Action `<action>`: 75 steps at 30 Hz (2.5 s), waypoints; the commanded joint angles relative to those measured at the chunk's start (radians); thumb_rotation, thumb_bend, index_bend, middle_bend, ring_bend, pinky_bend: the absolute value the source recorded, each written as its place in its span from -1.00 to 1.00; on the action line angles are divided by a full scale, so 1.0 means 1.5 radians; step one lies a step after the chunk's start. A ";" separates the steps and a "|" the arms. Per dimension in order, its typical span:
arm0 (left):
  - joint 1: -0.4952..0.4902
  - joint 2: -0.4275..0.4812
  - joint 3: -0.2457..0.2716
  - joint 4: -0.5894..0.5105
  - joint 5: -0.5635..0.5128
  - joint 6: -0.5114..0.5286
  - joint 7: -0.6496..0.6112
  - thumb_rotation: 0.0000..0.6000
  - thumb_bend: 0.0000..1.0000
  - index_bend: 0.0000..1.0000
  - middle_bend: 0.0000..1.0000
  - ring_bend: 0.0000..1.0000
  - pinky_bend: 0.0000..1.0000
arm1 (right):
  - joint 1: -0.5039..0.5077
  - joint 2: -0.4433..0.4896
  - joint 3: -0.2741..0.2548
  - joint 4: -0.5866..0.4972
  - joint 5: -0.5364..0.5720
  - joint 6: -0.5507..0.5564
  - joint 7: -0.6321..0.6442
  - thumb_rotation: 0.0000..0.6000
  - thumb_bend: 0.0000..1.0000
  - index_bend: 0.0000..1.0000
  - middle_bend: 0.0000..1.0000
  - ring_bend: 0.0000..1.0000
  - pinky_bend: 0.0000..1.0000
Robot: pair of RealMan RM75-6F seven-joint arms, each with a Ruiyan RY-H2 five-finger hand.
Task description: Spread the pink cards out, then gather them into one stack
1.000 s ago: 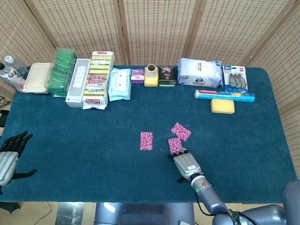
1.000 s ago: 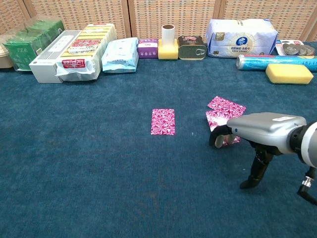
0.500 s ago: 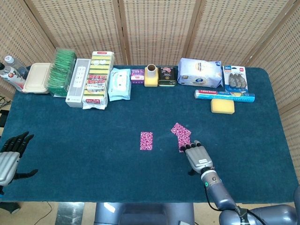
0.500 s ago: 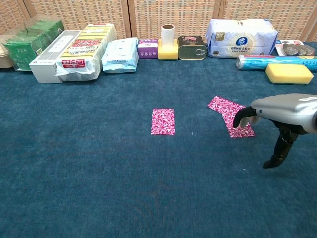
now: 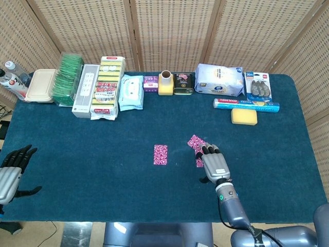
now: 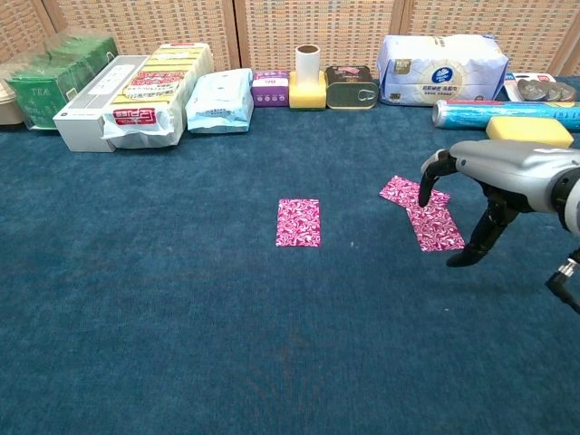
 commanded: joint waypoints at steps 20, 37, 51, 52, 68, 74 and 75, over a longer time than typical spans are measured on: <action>0.000 0.009 -0.002 0.011 0.002 0.002 -0.035 1.00 -0.93 -1.00 -1.00 -1.00 -0.93 | 0.038 -0.028 0.031 0.050 0.092 -0.083 -0.015 1.00 -0.95 -0.62 -0.57 -0.85 -0.91; -0.001 0.007 0.000 0.007 0.003 -0.002 -0.027 1.00 -0.93 -1.00 -1.00 -1.00 -0.93 | 0.040 0.003 0.035 0.064 0.130 -0.095 -0.016 1.00 -0.96 -0.62 -0.55 -0.85 -0.91; -0.001 0.007 -0.002 0.007 -0.003 -0.003 -0.026 1.00 -0.93 -1.00 -1.00 -1.00 -0.93 | 0.054 -0.007 0.025 0.071 0.151 -0.116 -0.024 1.00 -0.96 -0.62 -0.53 -0.85 -0.91; -0.001 0.007 -0.002 0.007 -0.003 -0.003 -0.026 1.00 -0.93 -1.00 -1.00 -1.00 -0.93 | 0.053 -0.005 0.022 0.062 0.147 -0.111 -0.027 1.00 -0.96 -0.62 -0.52 -0.85 -0.91; 0.000 0.007 -0.002 0.007 -0.001 0.000 -0.026 1.00 -0.93 -1.00 -1.00 -1.00 -0.93 | 0.059 0.001 -0.006 -0.033 0.123 -0.061 -0.064 1.00 -0.96 -0.60 -0.54 -0.82 -0.87; 0.000 0.007 -0.002 0.007 -0.003 -0.001 -0.027 1.00 -0.93 -1.00 -1.00 -1.00 -0.93 | 0.040 -0.023 0.002 -0.056 0.022 0.036 -0.056 1.00 -0.96 -0.50 -0.74 -0.86 -0.87; 0.000 0.007 -0.002 0.007 -0.002 -0.001 -0.027 1.00 -0.93 -1.00 -1.00 -1.00 -0.93 | 0.035 -0.032 0.003 -0.052 0.008 0.052 -0.055 1.00 -0.96 -0.49 -0.74 -0.86 -0.87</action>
